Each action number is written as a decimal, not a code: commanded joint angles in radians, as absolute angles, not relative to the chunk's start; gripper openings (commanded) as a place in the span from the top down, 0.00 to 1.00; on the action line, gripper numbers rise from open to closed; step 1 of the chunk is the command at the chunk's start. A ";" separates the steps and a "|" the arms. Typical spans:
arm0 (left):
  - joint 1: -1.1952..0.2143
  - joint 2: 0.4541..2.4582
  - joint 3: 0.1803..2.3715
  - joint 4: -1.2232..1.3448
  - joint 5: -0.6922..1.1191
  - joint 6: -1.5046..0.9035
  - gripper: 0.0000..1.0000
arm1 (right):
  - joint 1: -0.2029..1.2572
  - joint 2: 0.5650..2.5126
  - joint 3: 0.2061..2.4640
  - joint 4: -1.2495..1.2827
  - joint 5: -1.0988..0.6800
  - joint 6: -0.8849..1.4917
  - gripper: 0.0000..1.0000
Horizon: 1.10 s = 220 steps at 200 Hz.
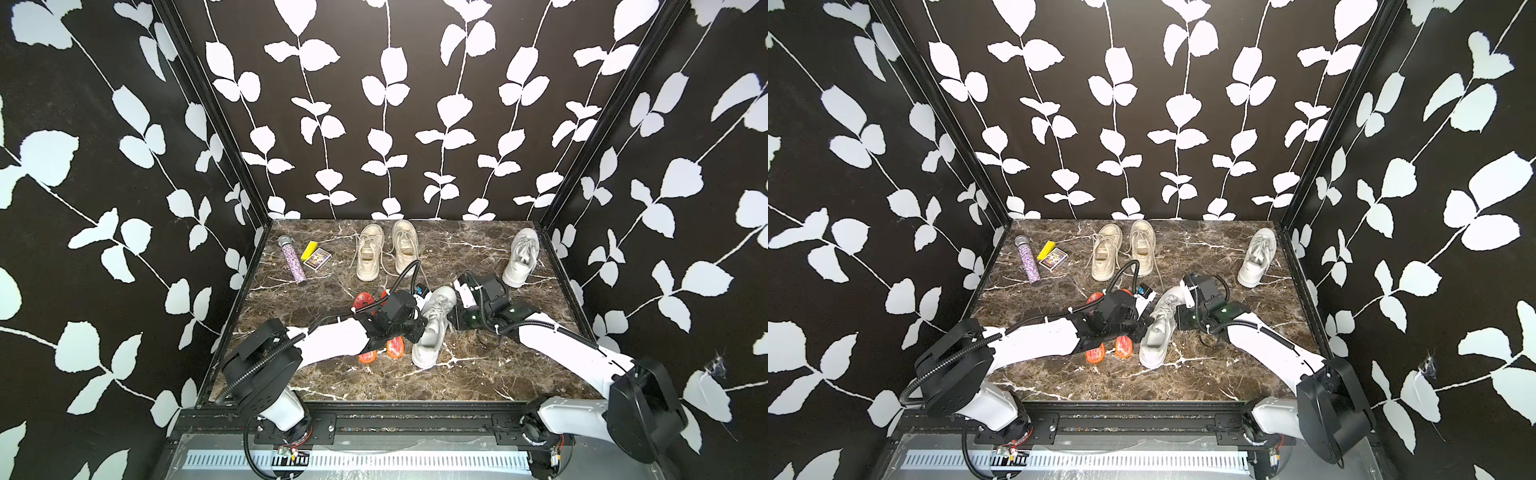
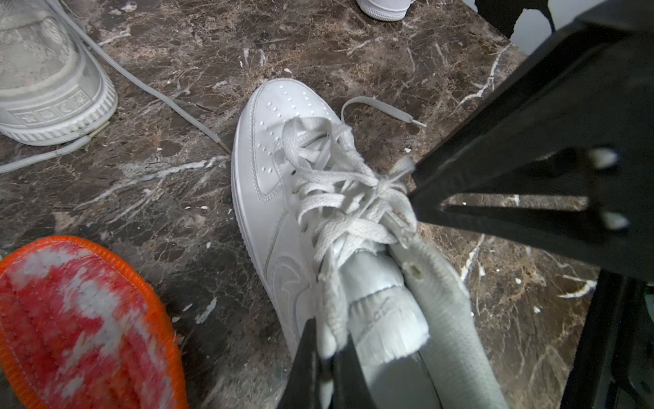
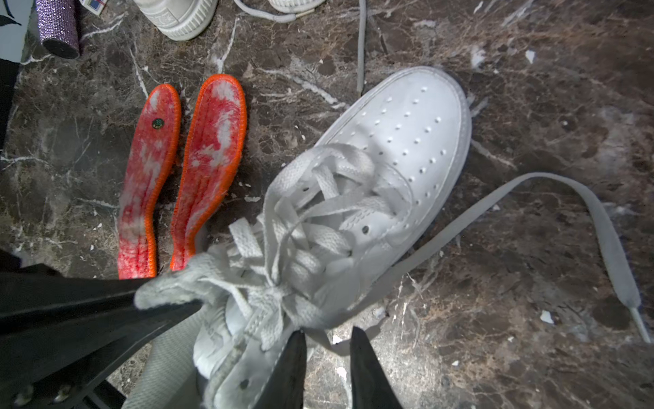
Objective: Remove the insole from the shoe
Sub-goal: Untie the shoelace on the shoe.
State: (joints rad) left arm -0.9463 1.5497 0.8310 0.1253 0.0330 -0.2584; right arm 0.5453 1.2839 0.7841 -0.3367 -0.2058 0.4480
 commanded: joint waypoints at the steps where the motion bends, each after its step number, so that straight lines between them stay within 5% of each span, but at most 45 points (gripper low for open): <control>1: -0.942 1.508 0.853 0.151 0.031 -0.259 1.00 | 0.551 1.306 0.779 -0.310 -0.208 0.437 0.75; 77: -0.942 1.515 0.854 0.156 0.037 -0.262 1.00 | 0.558 1.327 0.765 -0.276 -0.249 0.450 0.74; 125: -0.942 1.520 0.861 0.152 0.045 -0.261 1.00 | 0.569 1.359 0.780 -0.261 -0.245 0.458 0.88; 158: -0.941 1.514 0.858 0.139 0.020 -0.265 1.00 | 0.571 1.339 0.783 -0.322 -0.117 0.470 1.00; 220: -0.941 1.506 0.848 0.141 -0.064 -0.286 1.00 | 0.568 1.246 0.778 -0.412 0.088 0.482 1.00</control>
